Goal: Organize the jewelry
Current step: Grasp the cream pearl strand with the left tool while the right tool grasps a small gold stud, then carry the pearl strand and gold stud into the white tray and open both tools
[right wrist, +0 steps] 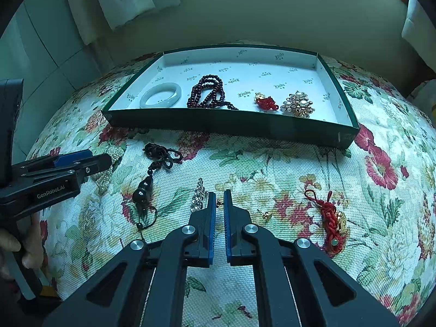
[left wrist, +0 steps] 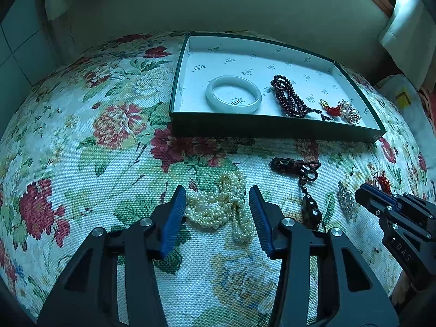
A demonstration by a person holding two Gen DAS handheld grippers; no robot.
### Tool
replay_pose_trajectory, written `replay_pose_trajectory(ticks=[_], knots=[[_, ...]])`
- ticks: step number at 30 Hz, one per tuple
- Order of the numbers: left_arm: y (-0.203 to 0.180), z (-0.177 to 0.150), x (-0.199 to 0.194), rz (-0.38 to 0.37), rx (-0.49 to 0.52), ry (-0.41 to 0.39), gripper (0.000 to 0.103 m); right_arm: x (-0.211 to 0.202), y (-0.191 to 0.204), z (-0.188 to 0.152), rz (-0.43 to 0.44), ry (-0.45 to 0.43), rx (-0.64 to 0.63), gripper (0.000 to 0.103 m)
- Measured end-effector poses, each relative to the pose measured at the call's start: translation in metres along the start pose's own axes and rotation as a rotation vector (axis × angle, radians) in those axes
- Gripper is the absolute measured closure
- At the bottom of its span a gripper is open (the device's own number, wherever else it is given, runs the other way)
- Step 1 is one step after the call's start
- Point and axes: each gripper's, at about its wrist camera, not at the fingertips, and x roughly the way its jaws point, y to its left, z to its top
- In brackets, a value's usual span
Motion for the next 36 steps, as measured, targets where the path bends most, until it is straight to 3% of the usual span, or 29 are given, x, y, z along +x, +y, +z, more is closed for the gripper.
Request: replay_pose_trajectory(ticks=[2, 8, 15, 19, 36], knots=[[0.000, 0.002, 0.000, 0.001, 0.003, -0.007, 0.044, 0.001, -0.001, 0.000, 0.001, 0.002, 0.003, 0.098], [-0.004, 0.002, 0.009, 0.006, 0.038, 0.004, 0.044, 0.001, -0.003, -0.001, 0.006, 0.006, 0.012, 0.098], [-0.011, -0.006, 0.005, 0.015, 0.101, -0.005, 0.064, 0.001, -0.005, -0.002, 0.010, 0.009, 0.020, 0.098], [-0.012, -0.009, 0.002, 0.028, 0.126, -0.013, 0.084, 0.001, -0.005, -0.002, 0.012, 0.009, 0.021, 0.098], [-0.013, -0.001, -0.027, -0.026, 0.085, -0.060, 0.086, -0.010, -0.005, -0.002, 0.015, -0.011, 0.027, 0.098]])
